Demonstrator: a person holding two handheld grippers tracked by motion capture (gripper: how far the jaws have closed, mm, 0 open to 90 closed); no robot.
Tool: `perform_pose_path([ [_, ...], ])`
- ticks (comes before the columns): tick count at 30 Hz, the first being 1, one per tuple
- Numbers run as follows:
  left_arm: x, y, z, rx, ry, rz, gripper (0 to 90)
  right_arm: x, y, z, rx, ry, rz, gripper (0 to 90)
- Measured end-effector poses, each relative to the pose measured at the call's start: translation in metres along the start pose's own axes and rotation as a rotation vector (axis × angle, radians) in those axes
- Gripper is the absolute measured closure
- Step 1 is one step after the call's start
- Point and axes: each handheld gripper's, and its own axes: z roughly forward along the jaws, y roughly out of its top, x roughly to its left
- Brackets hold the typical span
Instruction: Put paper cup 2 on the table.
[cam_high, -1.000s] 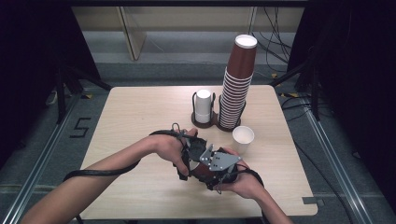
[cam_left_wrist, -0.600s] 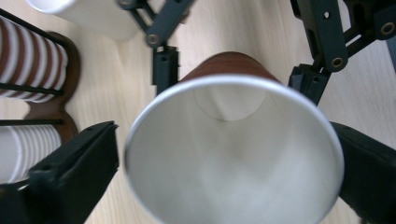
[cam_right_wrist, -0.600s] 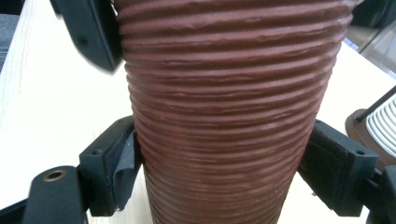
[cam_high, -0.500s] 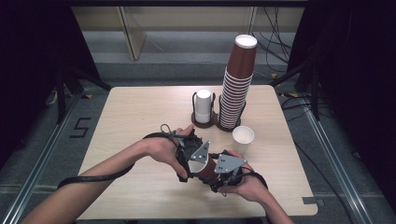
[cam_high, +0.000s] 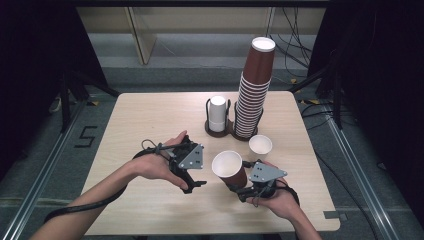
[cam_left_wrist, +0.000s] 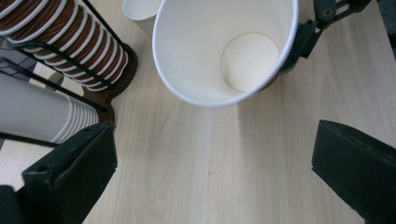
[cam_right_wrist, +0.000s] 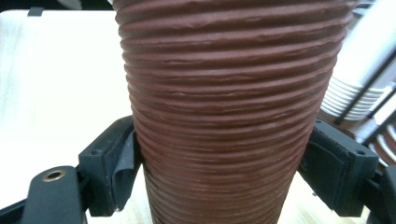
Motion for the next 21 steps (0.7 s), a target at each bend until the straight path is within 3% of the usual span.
perform_pose_path([
  [2, -0.003, -0.007, 0.001, -0.027, 0.018, -0.041, 0.0, -0.002, -0.001, -0.006, -0.006, -0.008, 0.017, 19.3],
  [3, -0.004, -0.01, 0.002, -0.04, 0.026, -0.059, 0.0, -0.004, -0.002, -0.007, -0.034, -0.019, 0.016, 19.3],
  [5, -0.007, -0.018, 0.004, -0.062, 0.047, -0.093, 0.0, -0.004, -0.004, -0.015, -0.04, -0.028, 0.052, 19.3],
  [7, -0.01, -0.025, 0.006, -0.072, 0.061, -0.126, 0.0, -0.006, -0.006, -0.022, -0.04, -0.044, 0.049, 19.3],
  [10, -0.013, -0.036, 0.006, -0.072, 0.099, -0.138, 0.0, -0.007, -0.009, -0.031, -0.04, -0.068, 0.063, 19.2],
  [12, -0.014, -0.045, 0.006, -0.094, 0.116, -0.182, 0.0, -0.01, -0.011, -0.037, -0.046, -0.079, 0.034, 19.2],
  [14, -0.014, -0.052, 0.007, -0.085, 0.132, -0.199, 0.0, -0.009, -0.014, -0.042, -0.038, -0.091, 0.068, 19.2],
  [17, -0.017, -0.064, 0.009, -0.097, 0.154, -0.235, 0.0, -0.014, -0.017, -0.05, -0.043, -0.108, 0.05, 19.2],
  [19, -0.019, -0.07, 0.009, -0.092, 0.168, -0.254, 0.0, -0.013, -0.019, -0.056, -0.042, -0.118, 0.087, 19.2],
  [21, -0.021, -0.077, 0.008, -0.106, 0.179, -0.279, 0.0, -0.016, -0.021, -0.062, -0.041, -0.146, 0.061, 19.2],
])
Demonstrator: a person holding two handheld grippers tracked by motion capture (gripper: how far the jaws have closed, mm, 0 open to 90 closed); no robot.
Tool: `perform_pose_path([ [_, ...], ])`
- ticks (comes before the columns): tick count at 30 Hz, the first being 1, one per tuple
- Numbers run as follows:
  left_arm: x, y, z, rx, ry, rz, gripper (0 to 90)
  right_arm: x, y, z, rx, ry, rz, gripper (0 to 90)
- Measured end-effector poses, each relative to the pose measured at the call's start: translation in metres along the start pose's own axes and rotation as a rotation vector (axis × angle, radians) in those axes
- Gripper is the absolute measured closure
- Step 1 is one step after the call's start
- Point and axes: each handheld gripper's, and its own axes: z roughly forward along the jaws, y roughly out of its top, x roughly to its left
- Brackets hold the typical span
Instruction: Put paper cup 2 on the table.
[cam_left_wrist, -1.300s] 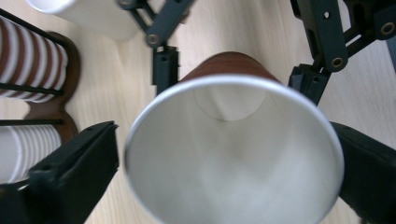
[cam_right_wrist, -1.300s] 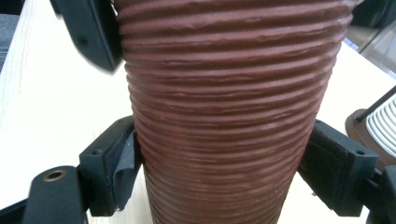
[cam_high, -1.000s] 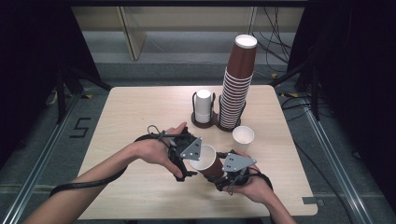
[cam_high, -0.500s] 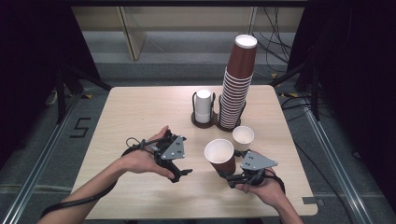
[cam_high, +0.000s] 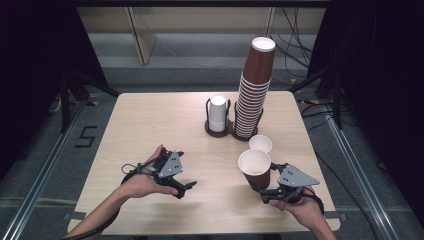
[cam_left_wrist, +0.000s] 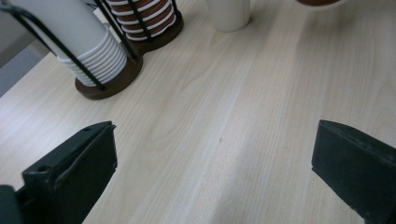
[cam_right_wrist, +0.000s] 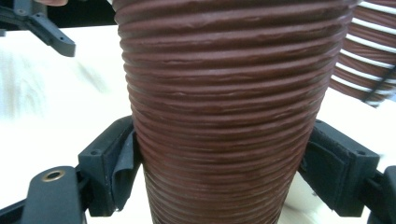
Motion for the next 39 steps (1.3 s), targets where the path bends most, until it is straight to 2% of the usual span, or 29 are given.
perform_pose_path([
  [2, 0.0, -0.004, -0.001, -0.006, 0.012, -0.014, 0.0, -0.001, -0.002, -0.004, -0.004, -0.014, 0.019, 19.2],
  [3, -0.001, -0.007, 0.0, -0.026, 0.022, -0.038, 0.0, -0.002, -0.003, -0.007, -0.004, -0.018, 0.026, 19.2],
  [4, 0.0, -0.009, -0.001, -0.014, 0.024, -0.03, 0.0, -0.005, -0.003, -0.009, -0.011, -0.039, 0.005, 19.2],
  [6, -0.001, -0.013, 0.0, -0.033, 0.038, -0.057, 0.0, -0.007, -0.005, -0.013, -0.014, -0.047, 0.033, 19.2],
  [8, -0.002, -0.016, 0.0, -0.034, 0.051, -0.066, 0.0, -0.012, -0.006, -0.016, -0.015, -0.046, 0.038, 19.2],
  [9, -0.001, -0.017, 0.001, -0.04, 0.05, -0.068, 0.0, -0.015, -0.007, -0.019, -0.02, -0.075, 0.013, 19.2],
  [10, -0.002, -0.018, 0.001, -0.041, 0.049, -0.076, 0.0, -0.014, -0.008, -0.021, -0.021, -0.083, 0.049, 19.2],
  [11, -0.002, -0.019, 0.001, -0.041, 0.053, -0.079, 0.0, -0.018, -0.008, -0.023, -0.036, -0.099, 0.038, 19.2],
  [12, -0.002, -0.019, 0.001, -0.042, 0.06, -0.081, 0.0, -0.018, -0.01, -0.026, -0.028, -0.1, 0.071, 19.1],
  [16, -0.002, -0.021, 0.004, -0.051, 0.076, -0.094, 0.0, -0.027, -0.016, -0.034, -0.039, -0.153, 0.082, 19.1],
  [19, -0.002, -0.022, 0.005, -0.048, 0.083, -0.102, 0.0, -0.033, -0.02, -0.04, -0.037, -0.192, 0.131, 19.1],
  [20, -0.002, -0.023, 0.005, -0.048, 0.081, -0.108, 0.0, -0.037, -0.022, -0.041, -0.042, -0.191, 0.125, 19.1],
  [21, -0.002, -0.024, 0.006, -0.045, 0.08, -0.11, 0.0, -0.041, -0.022, -0.042, -0.049, -0.222, 0.094, 19.1],
  [22, -0.002, -0.025, 0.006, -0.041, 0.081, -0.104, 0.0, -0.044, -0.023, -0.043, -0.041, -0.23, 0.104, 19.0],
  [23, -0.002, -0.026, 0.006, -0.047, 0.081, -0.113, 0.0, -0.043, -0.024, -0.044, -0.027, -0.237, 0.155, 19.0],
  [26, -0.003, -0.029, 0.006, -0.051, 0.097, -0.124, 0.0, -0.054, -0.025, -0.043, -0.039, -0.286, 0.164, 19.0],
  [27, -0.003, -0.03, 0.006, -0.049, 0.097, -0.125, 0.0, -0.056, -0.025, -0.041, -0.041, -0.309, 0.201, 18.9],
  [28, -0.003, -0.031, 0.006, -0.049, 0.099, -0.131, 0.0, -0.061, -0.025, -0.04, -0.046, -0.327, 0.185, 18.9],
  [32, -0.003, -0.033, 0.005, -0.06, 0.11, -0.144, 0.0, -0.067, -0.026, -0.028, -0.046, -0.387, 0.254, 18.7],
  [33, -0.003, -0.033, 0.005, -0.06, 0.111, -0.144, 0.0, -0.07, -0.026, -0.025, -0.033, -0.398, 0.256, 18.7],
  [34, -0.003, -0.033, 0.005, -0.069, 0.111, -0.156, 0.0, -0.073, -0.027, -0.021, -0.047, -0.401, 0.239, 18.6],
  [35, -0.003, -0.033, 0.004, -0.068, 0.118, -0.155, 0.0, -0.072, -0.027, -0.018, -0.041, -0.42, 0.257, 18.6],
  [37, -0.002, -0.034, 0.004, -0.074, 0.119, -0.165, 0.0, -0.074, -0.028, -0.012, -0.025, -0.422, 0.28, 18.6],
  [38, -0.002, -0.034, 0.004, -0.076, 0.123, -0.17, 0.0, -0.075, -0.029, -0.009, -0.033, -0.446, 0.293, 18.6],
  [39, -0.002, -0.034, 0.005, -0.078, 0.124, -0.174, 0.0, -0.077, -0.029, -0.007, -0.025, -0.443, 0.295, 18.6],
])
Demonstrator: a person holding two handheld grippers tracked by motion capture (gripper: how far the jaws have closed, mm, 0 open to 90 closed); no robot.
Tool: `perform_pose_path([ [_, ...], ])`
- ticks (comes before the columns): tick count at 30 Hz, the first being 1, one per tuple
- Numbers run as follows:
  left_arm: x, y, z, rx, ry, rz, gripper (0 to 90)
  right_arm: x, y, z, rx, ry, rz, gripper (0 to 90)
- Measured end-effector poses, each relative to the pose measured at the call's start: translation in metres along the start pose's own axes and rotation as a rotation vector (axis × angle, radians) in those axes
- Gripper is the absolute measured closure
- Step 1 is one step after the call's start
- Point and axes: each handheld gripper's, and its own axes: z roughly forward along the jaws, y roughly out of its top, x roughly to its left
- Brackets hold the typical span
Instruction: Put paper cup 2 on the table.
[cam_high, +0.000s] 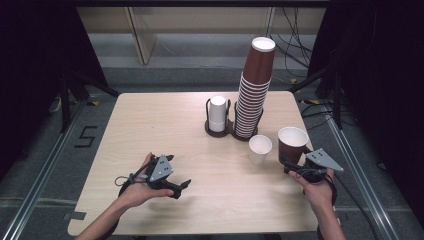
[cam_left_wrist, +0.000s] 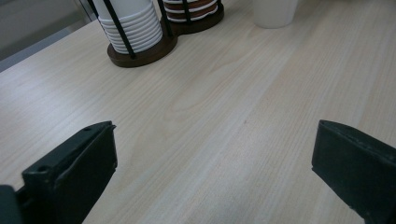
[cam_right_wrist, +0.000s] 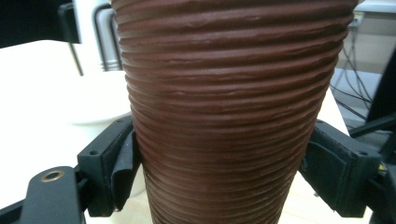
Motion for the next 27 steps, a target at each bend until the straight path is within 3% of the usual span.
perform_pose_path([
  [1, 0.0, 0.0, 0.001, -0.006, -0.002, -0.007, 0.0, 0.001, 0.0, 0.002, 0.011, -0.013, 0.025, 18.6],
  [2, 0.001, 0.0, 0.001, 0.001, 0.001, -0.002, 0.0, -0.001, -0.001, 0.007, 0.0, -0.021, -0.001, 18.5],
  [3, 0.0, 0.0, 0.001, 0.001, 0.006, -0.005, 0.0, 0.001, -0.002, 0.008, 0.008, -0.032, 0.026, 18.5],
  [8, -0.001, 0.0, 0.002, 0.0, 0.002, -0.008, 0.0, 0.003, -0.004, 0.021, 0.029, -0.017, 0.022, 18.4],
  [9, -0.001, -0.001, 0.003, 0.003, 0.002, -0.007, 0.0, 0.004, -0.005, 0.024, 0.031, -0.041, 0.02, 18.4],
  [13, -0.001, -0.002, 0.003, 0.005, -0.001, -0.008, 0.0, 0.007, -0.006, 0.031, 0.047, -0.048, -0.001, 18.3],
  [14, -0.001, -0.002, 0.003, 0.007, -0.002, -0.008, 0.0, 0.008, -0.006, 0.033, 0.063, -0.031, 0.025, 18.3],
  [15, -0.001, -0.002, 0.003, 0.008, -0.002, -0.009, 0.0, 0.01, -0.007, 0.034, 0.057, -0.056, 0.026, 18.2],
  [16, -0.001, -0.002, 0.003, 0.011, -0.001, -0.008, 0.0, 0.008, -0.007, 0.035, 0.061, -0.026, 0.031, 18.2],
  [17, -0.001, -0.003, 0.004, 0.008, 0.001, -0.009, 0.0, 0.009, -0.007, 0.036, 0.064, -0.041, 0.041, 18.2],
  [18, -0.001, -0.002, 0.004, 0.005, -0.002, -0.011, 0.0, 0.007, -0.006, 0.037, 0.078, -0.011, 0.035, 18.1],
  [19, -0.001, -0.002, 0.004, 0.005, -0.006, -0.009, 0.0, 0.01, -0.007, 0.037, 0.08, -0.053, 0.048, 18.1],
  [20, -0.002, -0.002, 0.004, 0.003, -0.006, -0.008, 0.0, 0.007, -0.007, 0.038, 0.093, -0.053, 0.017, 18.1],
  [23, -0.001, -0.002, 0.003, 0.006, -0.01, -0.005, 0.0, 0.01, -0.009, 0.038, 0.125, -0.053, 0.063, 17.9],
  [24, -0.001, -0.001, 0.003, 0.011, -0.007, -0.003, 0.0, 0.008, -0.01, 0.04, 0.095, -0.055, 0.034, 17.9],
  [27, -0.001, -0.002, 0.003, 0.014, -0.007, -0.006, 0.0, 0.007, -0.009, 0.039, 0.117, -0.054, 0.06, 17.5],
])
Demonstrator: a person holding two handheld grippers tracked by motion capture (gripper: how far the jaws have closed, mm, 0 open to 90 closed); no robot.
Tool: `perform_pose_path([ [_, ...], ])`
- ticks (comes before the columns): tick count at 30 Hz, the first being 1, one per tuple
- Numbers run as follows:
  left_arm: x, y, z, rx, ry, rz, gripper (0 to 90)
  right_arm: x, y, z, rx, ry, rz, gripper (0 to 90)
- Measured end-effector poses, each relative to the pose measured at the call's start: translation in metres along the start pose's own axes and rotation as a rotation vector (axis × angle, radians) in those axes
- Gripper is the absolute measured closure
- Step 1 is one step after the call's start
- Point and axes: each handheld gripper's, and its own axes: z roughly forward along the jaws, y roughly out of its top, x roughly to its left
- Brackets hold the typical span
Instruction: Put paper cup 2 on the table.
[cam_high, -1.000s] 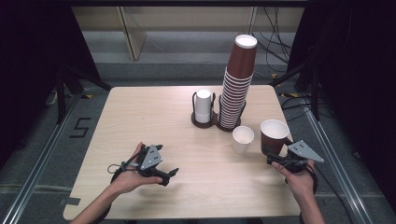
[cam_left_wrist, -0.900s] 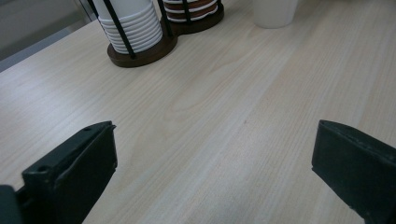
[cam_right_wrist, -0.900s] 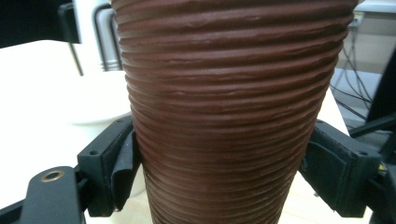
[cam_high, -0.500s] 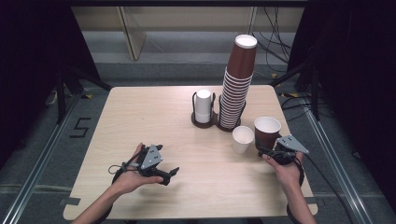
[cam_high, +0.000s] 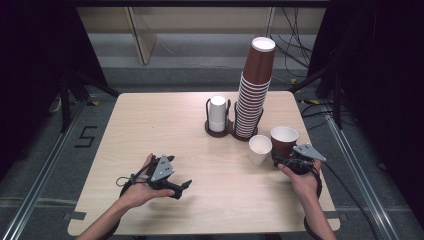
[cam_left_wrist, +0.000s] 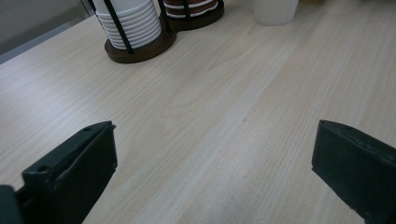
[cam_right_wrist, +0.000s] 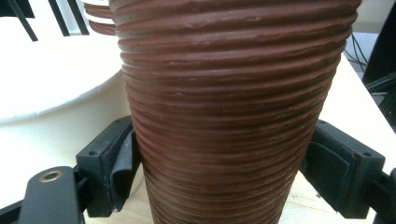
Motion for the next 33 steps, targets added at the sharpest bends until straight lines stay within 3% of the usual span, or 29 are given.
perform_pose_path([
  [8, -0.001, 0.0, 0.001, -0.003, -0.003, 0.0, 0.0, 0.005, -0.002, -0.001, 0.039, 0.016, 0.001, 14.9],
  [10, -0.002, -0.001, 0.002, -0.004, -0.01, -0.002, 0.0, 0.003, -0.002, -0.003, 0.05, 0.022, -0.017, 12.7],
  [13, -0.002, 0.0, 0.001, -0.001, -0.009, 0.001, 0.0, 0.006, -0.002, -0.004, 0.069, 0.004, 0.02, 6.6],
  [14, -0.002, 0.0, 0.001, -0.003, -0.006, 0.0, 0.0, 0.002, -0.001, -0.003, 0.054, 0.005, -0.025, 4.7],
  [17, -0.001, -0.001, 0.0, -0.002, -0.001, -0.003, 0.0, 0.003, -0.001, -0.007, 0.092, 0.02, -0.005, 0.8],
  [18, -0.001, -0.001, 0.0, 0.001, -0.001, 0.0, 0.0, 0.003, -0.002, -0.007, 0.082, 0.028, -0.008, 0.4],
  [19, -0.001, -0.001, 0.0, 0.0, -0.002, -0.001, 0.0, 0.005, -0.002, -0.011, 0.104, 0.008, 0.001, 0.4],
  [20, -0.001, -0.001, 0.0, -0.001, -0.002, -0.001, 0.0, 0.003, -0.003, -0.01, 0.085, 0.013, -0.025, 0.4],
  [23, -0.002, -0.001, 0.0, -0.003, 0.0, -0.002, 0.0, 0.002, -0.003, -0.019, 0.103, 0.022, -0.025, 0.4],
  [24, -0.002, -0.001, 0.0, -0.003, 0.001, -0.001, 0.0, 0.004, -0.003, -0.023, 0.109, 0.007, 0.003, 0.4],
  [25, -0.002, -0.001, 0.0, -0.002, 0.001, -0.001, 0.0, 0.002, -0.004, -0.024, 0.084, 0.01, -0.024, 0.4],
  [28, -0.002, -0.001, 0.0, -0.001, 0.003, -0.001, 0.0, 0.0, -0.004, -0.035, 0.097, 0.016, -0.026, 0.4],
  [29, -0.002, -0.001, 0.0, -0.001, 0.003, -0.001, 0.0, 0.003, -0.005, -0.039, 0.104, 0.014, 0.016, 0.4],
  [30, -0.002, -0.001, 0.0, -0.002, 0.004, -0.002, 0.0, 0.002, -0.005, -0.041, 0.079, 0.009, 0.013, 0.4],
  [31, -0.001, -0.002, 0.0, 0.001, 0.005, 0.001, 0.0, 0.0, -0.006, -0.044, 0.074, 0.014, -0.023, 0.3],
  [32, 0.0, -0.002, 0.0, 0.003, 0.005, 0.008, 0.0, 0.001, -0.007, -0.047, 0.066, 0.012, -0.006, 0.4],
  [33, 0.0, -0.002, 0.0, 0.003, 0.006, 0.007, 0.0, 0.001, -0.007, -0.051, 0.072, 0.007, -0.031, 0.4],
])
